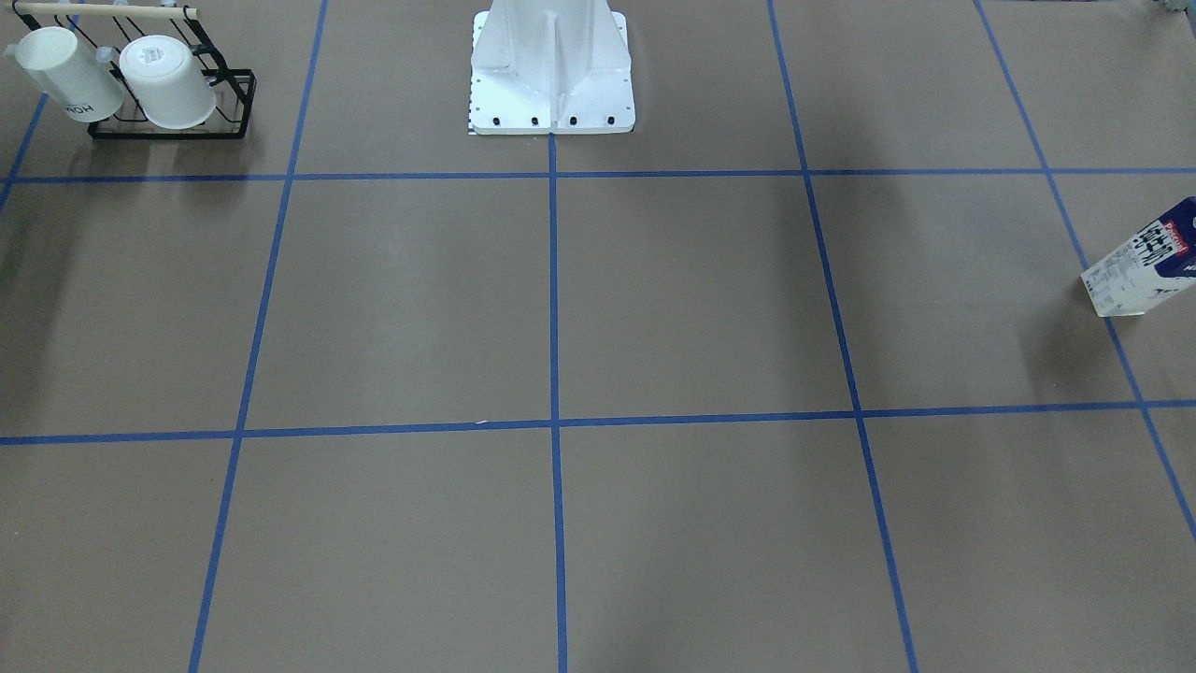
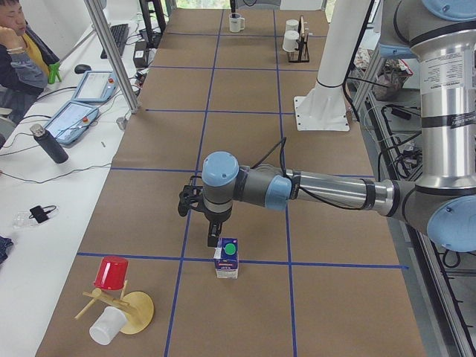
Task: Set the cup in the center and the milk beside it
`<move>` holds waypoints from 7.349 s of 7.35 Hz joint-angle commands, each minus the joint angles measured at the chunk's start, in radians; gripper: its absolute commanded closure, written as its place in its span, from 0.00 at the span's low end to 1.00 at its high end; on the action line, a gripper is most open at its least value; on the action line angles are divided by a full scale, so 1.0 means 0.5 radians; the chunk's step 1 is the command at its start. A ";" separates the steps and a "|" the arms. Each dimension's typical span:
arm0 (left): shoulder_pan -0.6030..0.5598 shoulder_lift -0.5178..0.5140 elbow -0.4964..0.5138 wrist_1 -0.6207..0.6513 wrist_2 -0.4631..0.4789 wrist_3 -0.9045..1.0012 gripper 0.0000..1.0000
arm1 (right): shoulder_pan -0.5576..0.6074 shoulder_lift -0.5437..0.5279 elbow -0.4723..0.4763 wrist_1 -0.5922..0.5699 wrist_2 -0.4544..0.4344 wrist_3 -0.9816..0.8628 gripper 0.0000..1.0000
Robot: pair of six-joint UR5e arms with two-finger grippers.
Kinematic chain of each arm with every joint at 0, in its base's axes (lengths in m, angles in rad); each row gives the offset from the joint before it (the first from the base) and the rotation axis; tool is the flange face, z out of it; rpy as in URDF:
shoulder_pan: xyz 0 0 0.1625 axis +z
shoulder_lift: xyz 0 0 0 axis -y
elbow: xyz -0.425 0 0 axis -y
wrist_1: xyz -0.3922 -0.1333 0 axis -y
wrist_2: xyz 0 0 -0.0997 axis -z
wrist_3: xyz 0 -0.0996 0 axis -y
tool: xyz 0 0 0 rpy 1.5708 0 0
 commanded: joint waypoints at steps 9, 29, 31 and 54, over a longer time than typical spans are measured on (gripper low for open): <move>-0.007 -0.003 -0.007 0.006 -0.117 0.003 0.02 | 0.155 0.085 -0.604 0.362 -0.107 -0.328 0.14; -0.034 0.019 -0.086 -0.009 -0.163 0.012 0.02 | -1.612 1.544 0.127 -0.180 -0.552 3.018 1.00; -0.034 0.019 -0.087 -0.009 -0.163 0.009 0.02 | -1.652 1.659 -0.055 -0.171 -0.555 3.029 1.00; -0.016 0.092 0.248 -0.387 -0.009 -0.261 0.02 | -1.465 1.425 0.030 0.001 -0.442 2.946 0.00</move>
